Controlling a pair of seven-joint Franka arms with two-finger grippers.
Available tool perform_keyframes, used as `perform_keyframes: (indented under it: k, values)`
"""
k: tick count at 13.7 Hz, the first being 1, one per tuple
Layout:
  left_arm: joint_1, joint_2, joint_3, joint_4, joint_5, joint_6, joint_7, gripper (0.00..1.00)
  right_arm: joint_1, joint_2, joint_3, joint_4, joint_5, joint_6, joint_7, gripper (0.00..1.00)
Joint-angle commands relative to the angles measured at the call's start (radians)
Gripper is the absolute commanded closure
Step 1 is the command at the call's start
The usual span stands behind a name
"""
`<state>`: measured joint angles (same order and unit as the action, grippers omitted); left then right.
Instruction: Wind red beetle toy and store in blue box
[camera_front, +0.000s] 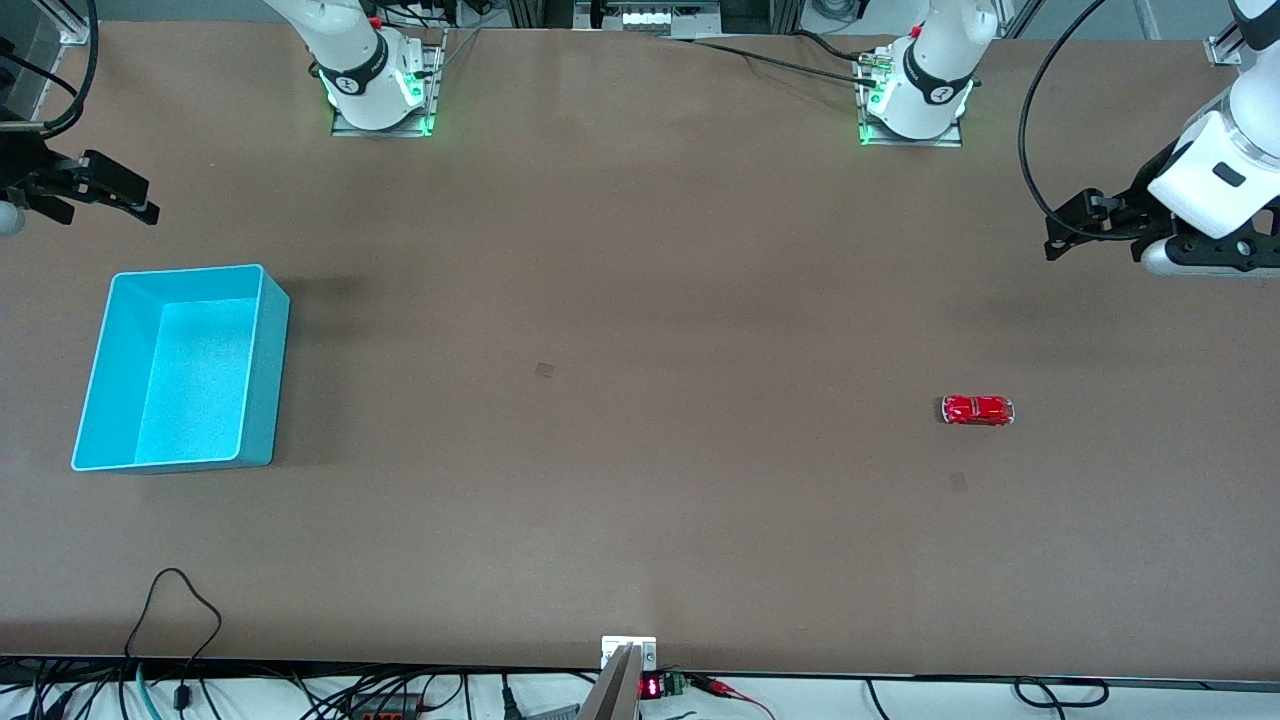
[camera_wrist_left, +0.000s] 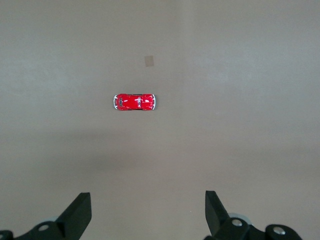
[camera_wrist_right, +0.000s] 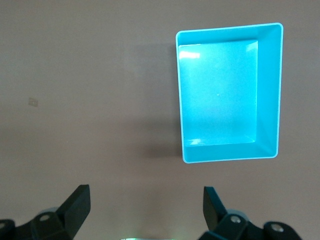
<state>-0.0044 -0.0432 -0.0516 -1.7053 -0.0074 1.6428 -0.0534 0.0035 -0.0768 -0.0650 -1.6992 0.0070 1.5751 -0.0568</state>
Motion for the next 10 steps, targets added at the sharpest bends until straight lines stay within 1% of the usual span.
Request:
perform_keyframes:
  k: [1,7,10]
  values:
    - [-0.006,0.017,0.002,0.032,0.017,-0.015,0.020,0.00,0.000,-0.009,0.002,0.007,-0.010,-0.007,0.006,0.00]
    - [-0.003,0.022,0.004,0.032,0.017,-0.024,0.009,0.00,0.000,-0.011,0.002,0.006,-0.012,-0.009,0.005,0.00]
    - [-0.003,0.022,0.002,0.032,0.015,-0.070,0.006,0.00,0.000,-0.009,0.002,0.006,-0.012,-0.009,0.006,0.00]
